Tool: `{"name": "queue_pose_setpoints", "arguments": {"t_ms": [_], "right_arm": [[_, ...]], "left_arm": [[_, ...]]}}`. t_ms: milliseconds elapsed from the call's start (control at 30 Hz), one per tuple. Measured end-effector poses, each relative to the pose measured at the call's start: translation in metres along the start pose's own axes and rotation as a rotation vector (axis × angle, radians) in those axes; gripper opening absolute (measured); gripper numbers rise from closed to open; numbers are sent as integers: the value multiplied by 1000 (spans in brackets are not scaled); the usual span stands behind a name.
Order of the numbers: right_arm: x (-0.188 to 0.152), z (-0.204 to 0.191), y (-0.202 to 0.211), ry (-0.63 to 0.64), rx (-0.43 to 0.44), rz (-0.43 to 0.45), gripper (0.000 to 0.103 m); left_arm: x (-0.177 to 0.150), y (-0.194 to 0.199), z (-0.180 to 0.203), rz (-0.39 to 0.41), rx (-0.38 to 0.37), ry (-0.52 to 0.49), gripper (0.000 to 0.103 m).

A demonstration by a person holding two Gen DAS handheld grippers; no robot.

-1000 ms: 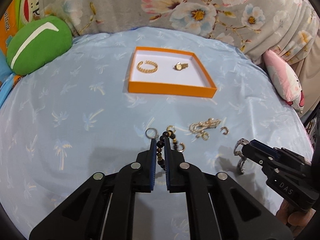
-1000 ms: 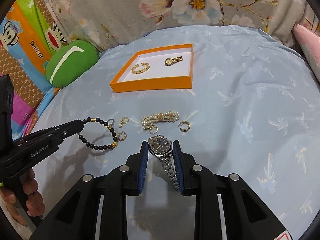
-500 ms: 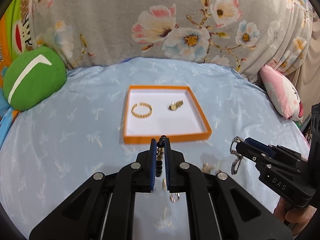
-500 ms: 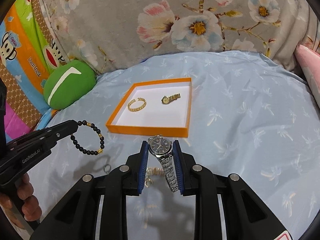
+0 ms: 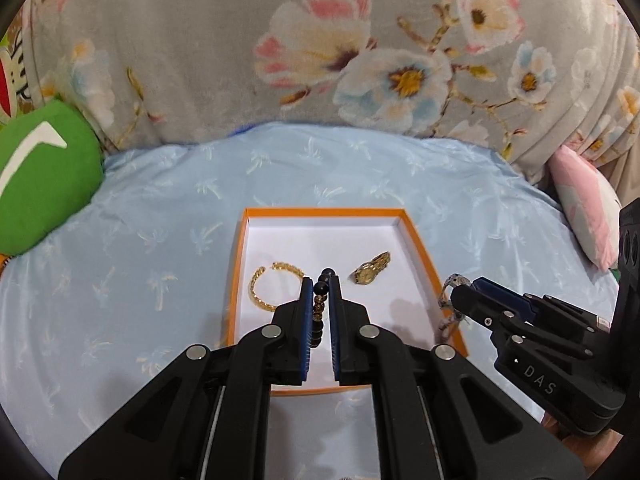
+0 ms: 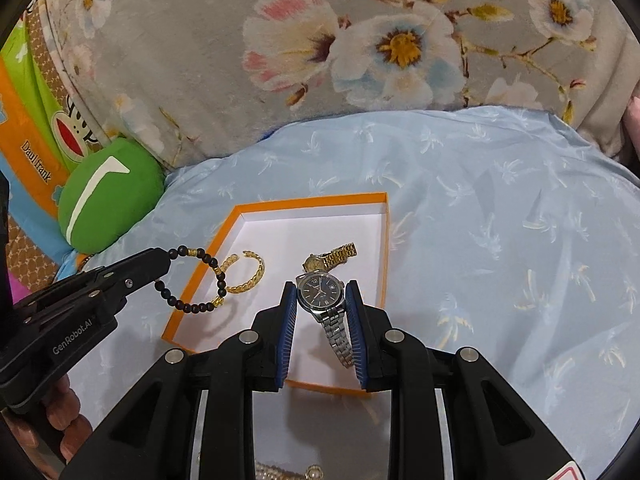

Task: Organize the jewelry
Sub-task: 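Carry the silver watch and bead bracelet into the orange box and open both grippers, then move both open grippers back toward the pearl bracelet and rings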

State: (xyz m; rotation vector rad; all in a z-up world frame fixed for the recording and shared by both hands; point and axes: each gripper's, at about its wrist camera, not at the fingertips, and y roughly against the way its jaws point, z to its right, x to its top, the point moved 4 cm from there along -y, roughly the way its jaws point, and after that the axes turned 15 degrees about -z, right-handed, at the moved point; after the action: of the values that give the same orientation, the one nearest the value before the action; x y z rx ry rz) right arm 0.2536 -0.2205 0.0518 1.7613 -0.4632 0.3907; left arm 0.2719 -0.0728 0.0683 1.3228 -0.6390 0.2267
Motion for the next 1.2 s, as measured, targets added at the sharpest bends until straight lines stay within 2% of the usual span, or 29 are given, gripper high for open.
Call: {"name": "queue_pose_setpoints", "arguments": {"t_ms": [233, 433, 500, 567, 633, 767, 900, 1100, 1200], "right_arm": [[4, -13, -45, 37, -6, -70, 24], [5, -20, -65, 51, 1, -108, 25], [6, -20, -62, 45, 1, -91, 25], [7, -18, -55, 35, 5, -78, 25], [6, -14, -47, 23, 7, -63, 25], [-2, -8, -34, 3, 14, -54, 25], [-21, -4, -17, 3, -25, -45, 25], [-67, 6, 11, 8, -78, -58, 25], [-89, 12, 18, 3, -68, -81, 26]], "left_arm": [[-5, -36, -25, -60, 1, 78, 7], [-7, -51, -41, -78, 51, 105, 8], [-8, -53, -44, -74, 72, 111, 12], [-9, -53, -45, -66, 87, 101, 27], [-10, -50, -44, -55, 98, 95, 34], [-17, -44, -45, -59, 98, 104, 35], [-31, -35, -45, -67, 108, 102, 35], [-59, -12, -40, -74, 115, 88, 35], [-75, -2, -38, -81, 108, 85, 37]]}}
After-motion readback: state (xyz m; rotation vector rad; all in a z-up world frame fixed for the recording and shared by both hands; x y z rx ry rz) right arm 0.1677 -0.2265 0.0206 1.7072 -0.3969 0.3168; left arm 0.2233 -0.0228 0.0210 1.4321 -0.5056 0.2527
